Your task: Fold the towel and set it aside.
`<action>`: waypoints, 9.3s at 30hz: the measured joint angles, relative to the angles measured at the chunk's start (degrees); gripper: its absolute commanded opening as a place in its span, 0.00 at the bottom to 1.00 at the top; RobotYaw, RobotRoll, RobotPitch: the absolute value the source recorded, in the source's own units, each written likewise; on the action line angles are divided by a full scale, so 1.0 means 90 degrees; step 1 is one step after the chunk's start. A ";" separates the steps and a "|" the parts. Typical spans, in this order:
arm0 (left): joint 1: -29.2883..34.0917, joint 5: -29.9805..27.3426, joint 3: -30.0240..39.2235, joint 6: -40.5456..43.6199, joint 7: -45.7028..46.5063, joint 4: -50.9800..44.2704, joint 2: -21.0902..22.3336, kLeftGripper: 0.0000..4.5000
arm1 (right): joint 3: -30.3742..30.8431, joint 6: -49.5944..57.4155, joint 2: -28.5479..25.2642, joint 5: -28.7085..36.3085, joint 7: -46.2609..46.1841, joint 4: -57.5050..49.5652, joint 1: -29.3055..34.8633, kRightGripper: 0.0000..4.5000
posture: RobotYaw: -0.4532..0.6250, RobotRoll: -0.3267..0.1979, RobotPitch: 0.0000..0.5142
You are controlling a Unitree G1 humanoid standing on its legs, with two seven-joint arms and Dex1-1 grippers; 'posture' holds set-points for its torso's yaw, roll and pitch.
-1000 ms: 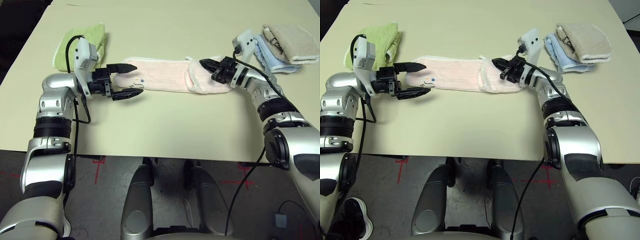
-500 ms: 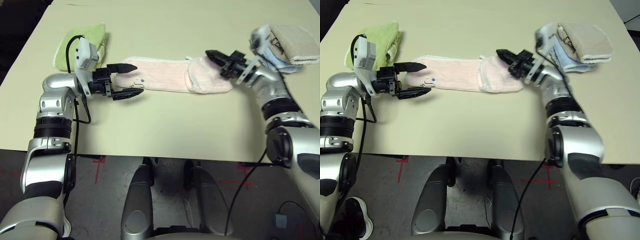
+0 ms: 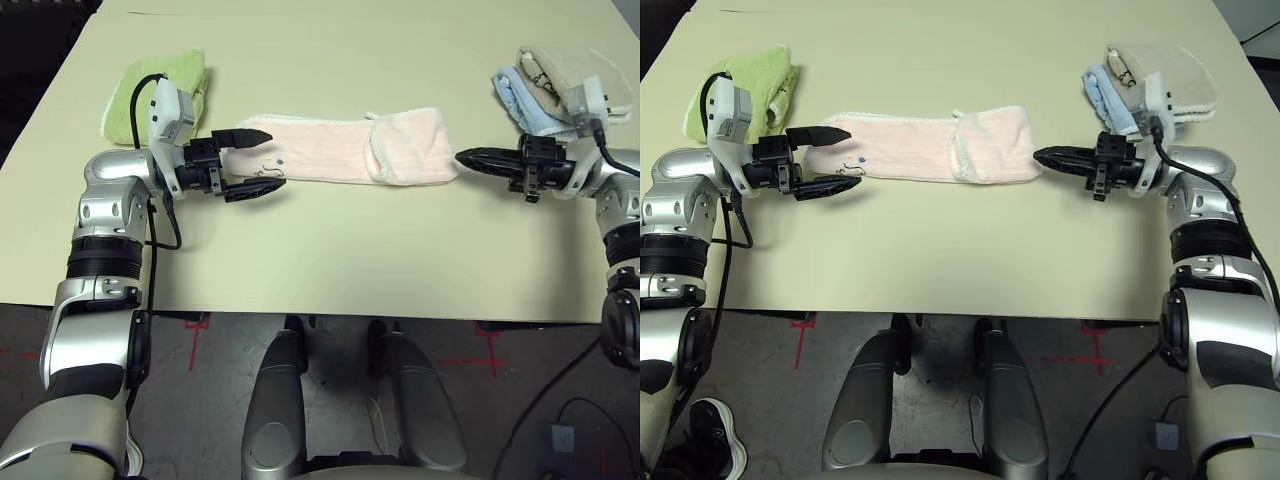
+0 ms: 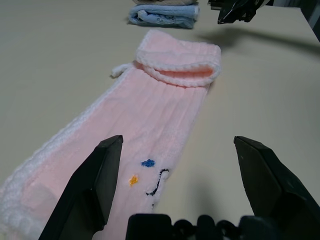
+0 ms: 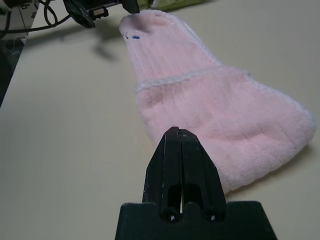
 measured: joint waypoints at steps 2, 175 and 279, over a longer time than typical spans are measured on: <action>0.0062 -0.0004 0.0000 0.0007 0.0000 -0.0003 0.0000 1.00 | 0.0002 0.0015 -0.0087 0.0020 0.0087 -0.0077 0.0109 0.01 | 0.44 0.62 0.62; -0.3214 -0.1104 -0.0404 0.7061 0.1655 0.0550 0.0172 0.00 | -0.0111 -0.0547 -0.0097 0.0619 -0.0570 -0.0662 0.0963 1.00 | 0.44 0.62 0.59; -0.2114 0.0148 -0.0845 0.2066 0.0573 0.0024 -0.0681 0.99 | -0.0030 -0.0606 0.0131 0.0458 -0.0819 -0.0446 0.0407 1.00 | 0.47 0.62 0.60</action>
